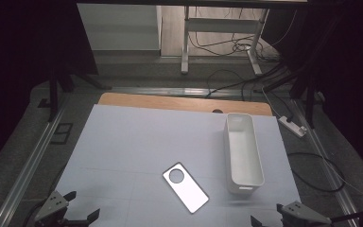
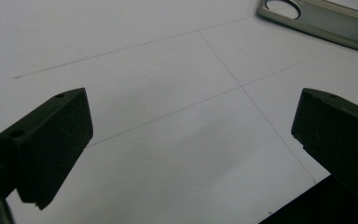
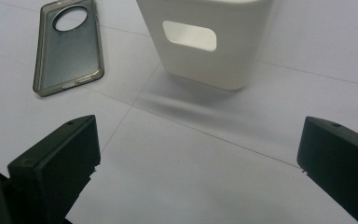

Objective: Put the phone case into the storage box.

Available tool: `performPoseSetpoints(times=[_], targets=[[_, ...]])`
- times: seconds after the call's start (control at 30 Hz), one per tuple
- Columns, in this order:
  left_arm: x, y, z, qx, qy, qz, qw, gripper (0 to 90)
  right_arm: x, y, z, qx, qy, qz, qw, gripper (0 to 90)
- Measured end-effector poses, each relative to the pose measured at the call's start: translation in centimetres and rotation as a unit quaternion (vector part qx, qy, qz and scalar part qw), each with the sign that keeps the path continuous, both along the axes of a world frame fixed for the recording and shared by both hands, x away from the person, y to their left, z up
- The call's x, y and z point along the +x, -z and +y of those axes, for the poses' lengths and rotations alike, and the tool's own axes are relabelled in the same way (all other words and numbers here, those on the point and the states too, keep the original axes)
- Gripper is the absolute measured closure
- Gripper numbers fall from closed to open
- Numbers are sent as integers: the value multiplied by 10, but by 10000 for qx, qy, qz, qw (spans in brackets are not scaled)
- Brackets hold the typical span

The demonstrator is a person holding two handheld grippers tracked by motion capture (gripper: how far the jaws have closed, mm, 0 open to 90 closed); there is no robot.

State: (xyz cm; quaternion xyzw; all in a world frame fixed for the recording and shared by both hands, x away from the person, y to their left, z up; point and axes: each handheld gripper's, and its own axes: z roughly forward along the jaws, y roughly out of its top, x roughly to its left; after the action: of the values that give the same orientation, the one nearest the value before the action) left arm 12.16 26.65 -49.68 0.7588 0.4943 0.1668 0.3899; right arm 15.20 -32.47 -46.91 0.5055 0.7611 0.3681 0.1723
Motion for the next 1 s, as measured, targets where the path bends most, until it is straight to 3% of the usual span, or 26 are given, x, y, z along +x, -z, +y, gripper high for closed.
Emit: performPoseSetpoints(times=[0.63,0.8,1.0], targets=[[3,1,1,-68,99,154,9998,0,-1,0,3,-113,-116,-10,9999,0],[7,0,0,-193,295,219,9991,0,-1,0,3,-100,-87,-7,9999,0],[13,-5,-8,-97,505,169,9985,0,0,0,3,-117,-92,2,9999,0]])
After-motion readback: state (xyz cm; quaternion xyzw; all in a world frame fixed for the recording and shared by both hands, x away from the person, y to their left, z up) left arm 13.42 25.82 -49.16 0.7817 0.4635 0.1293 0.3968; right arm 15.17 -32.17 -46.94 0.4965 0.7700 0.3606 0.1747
